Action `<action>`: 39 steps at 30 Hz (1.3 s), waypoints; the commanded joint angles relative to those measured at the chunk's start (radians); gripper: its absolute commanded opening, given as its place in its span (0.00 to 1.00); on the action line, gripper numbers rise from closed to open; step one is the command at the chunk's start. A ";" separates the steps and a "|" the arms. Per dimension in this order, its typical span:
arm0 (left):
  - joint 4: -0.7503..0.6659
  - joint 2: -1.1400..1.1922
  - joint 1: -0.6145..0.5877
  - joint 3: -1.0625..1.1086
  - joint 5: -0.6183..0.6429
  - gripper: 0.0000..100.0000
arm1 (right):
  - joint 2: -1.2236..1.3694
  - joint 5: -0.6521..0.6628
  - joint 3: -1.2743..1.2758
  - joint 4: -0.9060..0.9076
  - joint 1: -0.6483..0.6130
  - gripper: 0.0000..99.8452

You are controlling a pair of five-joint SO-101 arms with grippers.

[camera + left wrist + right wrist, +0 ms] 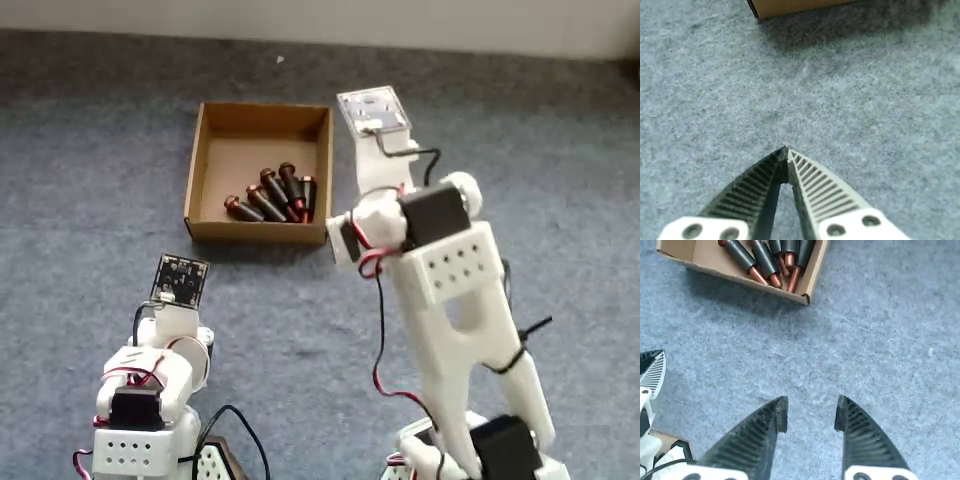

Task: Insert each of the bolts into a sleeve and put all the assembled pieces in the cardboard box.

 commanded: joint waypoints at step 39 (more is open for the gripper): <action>0.003 -0.005 -0.004 0.021 -0.009 0.01 | -1.245 0.158 1.325 -0.538 0.291 0.01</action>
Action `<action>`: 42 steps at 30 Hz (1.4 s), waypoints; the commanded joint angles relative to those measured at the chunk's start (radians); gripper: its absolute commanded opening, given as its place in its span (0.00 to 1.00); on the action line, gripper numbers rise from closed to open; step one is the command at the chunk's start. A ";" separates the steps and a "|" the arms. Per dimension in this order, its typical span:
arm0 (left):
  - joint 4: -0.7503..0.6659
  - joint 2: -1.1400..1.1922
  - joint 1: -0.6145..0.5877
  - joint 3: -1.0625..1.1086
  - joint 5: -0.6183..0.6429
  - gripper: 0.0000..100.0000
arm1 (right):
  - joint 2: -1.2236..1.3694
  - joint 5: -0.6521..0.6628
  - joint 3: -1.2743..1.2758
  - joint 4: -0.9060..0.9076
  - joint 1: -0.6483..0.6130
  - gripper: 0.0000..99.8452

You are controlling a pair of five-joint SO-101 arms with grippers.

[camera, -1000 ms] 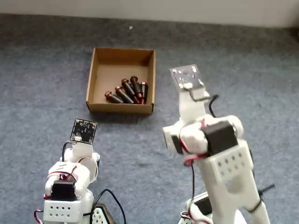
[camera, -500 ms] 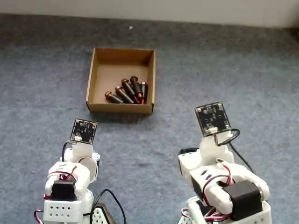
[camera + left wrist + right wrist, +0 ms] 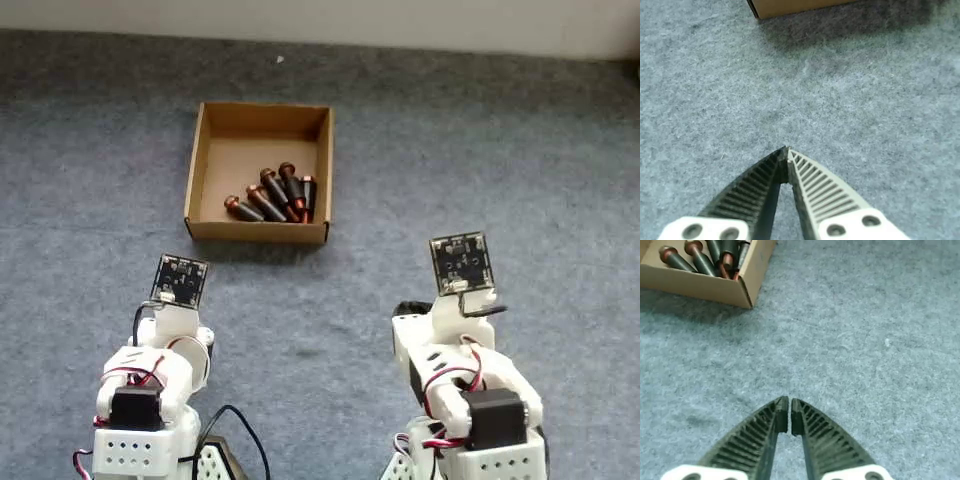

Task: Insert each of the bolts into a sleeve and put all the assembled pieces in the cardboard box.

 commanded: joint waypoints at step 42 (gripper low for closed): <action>0.003 -0.005 -0.004 0.021 -0.009 0.01 | -0.318 0.008 0.654 -0.039 0.277 0.01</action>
